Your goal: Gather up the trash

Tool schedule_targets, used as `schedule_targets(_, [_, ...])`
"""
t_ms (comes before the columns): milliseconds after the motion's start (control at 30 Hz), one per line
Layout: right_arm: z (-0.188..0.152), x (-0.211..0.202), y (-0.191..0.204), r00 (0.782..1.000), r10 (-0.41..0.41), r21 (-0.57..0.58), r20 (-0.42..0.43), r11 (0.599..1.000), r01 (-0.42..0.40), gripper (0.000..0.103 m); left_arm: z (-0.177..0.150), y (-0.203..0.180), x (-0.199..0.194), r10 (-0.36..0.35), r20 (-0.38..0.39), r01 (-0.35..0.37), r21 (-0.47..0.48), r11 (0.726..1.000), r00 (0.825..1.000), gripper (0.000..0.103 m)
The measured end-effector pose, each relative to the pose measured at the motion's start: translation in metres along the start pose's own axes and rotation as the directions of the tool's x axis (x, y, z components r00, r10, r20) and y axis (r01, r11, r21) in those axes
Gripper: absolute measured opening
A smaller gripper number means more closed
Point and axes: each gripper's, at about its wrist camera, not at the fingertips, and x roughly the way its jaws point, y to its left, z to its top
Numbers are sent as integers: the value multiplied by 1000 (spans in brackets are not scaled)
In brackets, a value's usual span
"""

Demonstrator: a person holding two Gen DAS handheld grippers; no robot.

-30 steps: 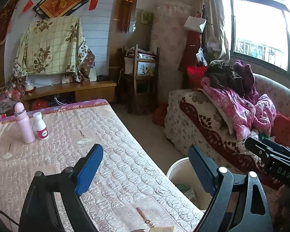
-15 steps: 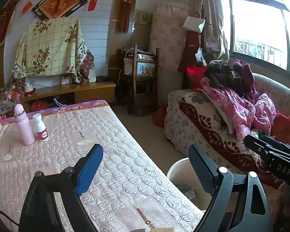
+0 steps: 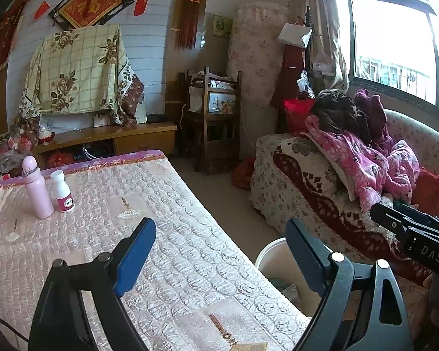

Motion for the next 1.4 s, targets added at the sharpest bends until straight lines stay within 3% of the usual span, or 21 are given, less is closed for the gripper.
schedule_targets(1400, [-9, 23, 2, 998, 0, -21, -68, 1000, -1, 78, -14, 14, 14, 9, -42, -9, -3, 1000, 999, 90])
